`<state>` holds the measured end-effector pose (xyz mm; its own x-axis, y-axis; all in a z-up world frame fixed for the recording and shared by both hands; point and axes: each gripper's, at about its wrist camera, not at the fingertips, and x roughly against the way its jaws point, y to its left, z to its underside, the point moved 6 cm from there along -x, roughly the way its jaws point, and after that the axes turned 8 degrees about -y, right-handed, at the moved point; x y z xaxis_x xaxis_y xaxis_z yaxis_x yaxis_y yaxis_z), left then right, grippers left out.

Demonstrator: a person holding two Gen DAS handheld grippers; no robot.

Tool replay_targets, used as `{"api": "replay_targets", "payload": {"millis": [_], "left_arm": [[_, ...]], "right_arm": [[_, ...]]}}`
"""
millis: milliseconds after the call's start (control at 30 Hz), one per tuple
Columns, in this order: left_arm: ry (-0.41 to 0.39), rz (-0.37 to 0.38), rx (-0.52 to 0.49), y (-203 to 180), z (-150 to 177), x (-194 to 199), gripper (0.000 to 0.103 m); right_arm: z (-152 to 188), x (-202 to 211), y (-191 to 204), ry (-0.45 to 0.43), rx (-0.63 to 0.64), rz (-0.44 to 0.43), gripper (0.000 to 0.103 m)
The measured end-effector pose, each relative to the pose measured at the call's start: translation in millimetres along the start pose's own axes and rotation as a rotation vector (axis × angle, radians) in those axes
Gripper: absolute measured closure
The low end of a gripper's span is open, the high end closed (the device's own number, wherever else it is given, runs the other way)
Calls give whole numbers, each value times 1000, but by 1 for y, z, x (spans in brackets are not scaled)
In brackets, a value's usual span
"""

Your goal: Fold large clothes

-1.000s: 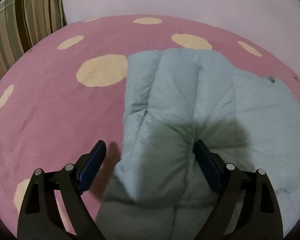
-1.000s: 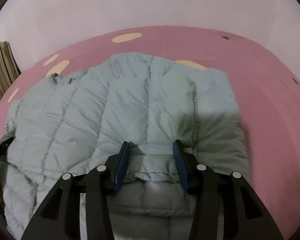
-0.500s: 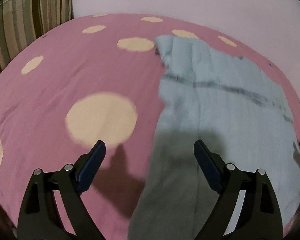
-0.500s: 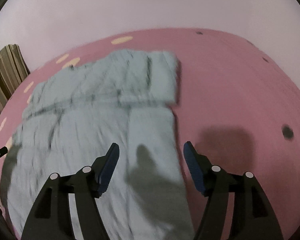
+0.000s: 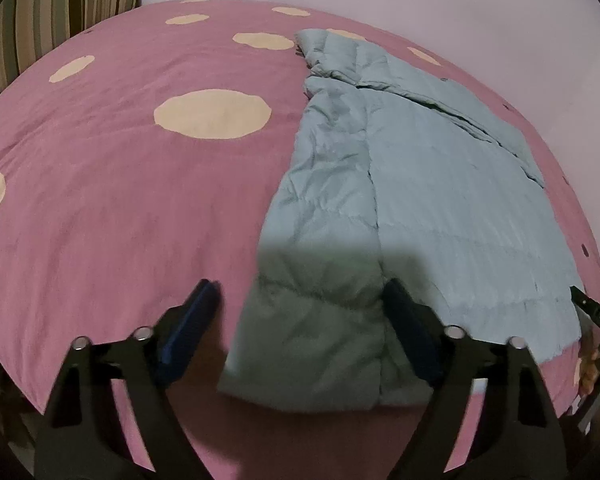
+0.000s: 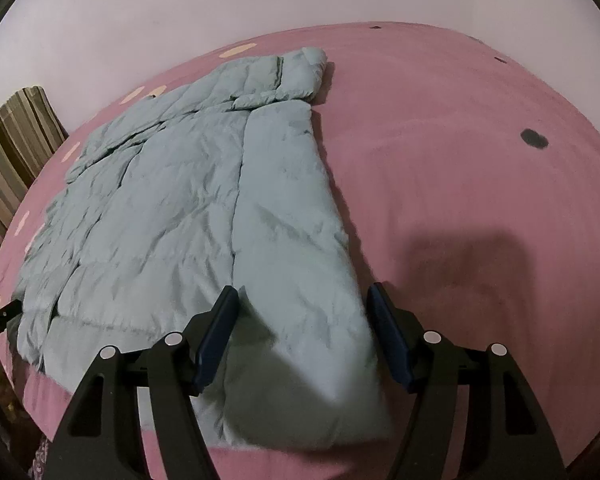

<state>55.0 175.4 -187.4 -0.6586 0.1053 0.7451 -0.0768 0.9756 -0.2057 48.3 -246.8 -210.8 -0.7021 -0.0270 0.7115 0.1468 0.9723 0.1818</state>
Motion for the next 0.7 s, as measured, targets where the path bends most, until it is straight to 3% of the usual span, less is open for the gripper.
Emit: {"api": "replay_targets", "payload": {"millis": [100, 267, 333, 433, 533, 700], "left_arm": [[8, 24, 0, -3, 2, 1, 37], [28, 81, 43, -6, 5, 4, 57], [29, 105, 48, -8, 6, 5, 76], [22, 133, 47, -12, 8, 7, 88], [5, 135, 51, -13, 6, 11, 93], [-64, 117, 45, -15, -6, 27, 96]], "right_arm": [[6, 4, 3, 5, -2, -12, 39], [12, 10, 9, 10, 7, -37, 57], [16, 13, 11, 11, 4, -54, 67], [19, 15, 15, 6, 3, -82, 79], [21, 19, 18, 0, -8, -114, 89], [16, 28, 20, -21, -40, -163, 94]]}}
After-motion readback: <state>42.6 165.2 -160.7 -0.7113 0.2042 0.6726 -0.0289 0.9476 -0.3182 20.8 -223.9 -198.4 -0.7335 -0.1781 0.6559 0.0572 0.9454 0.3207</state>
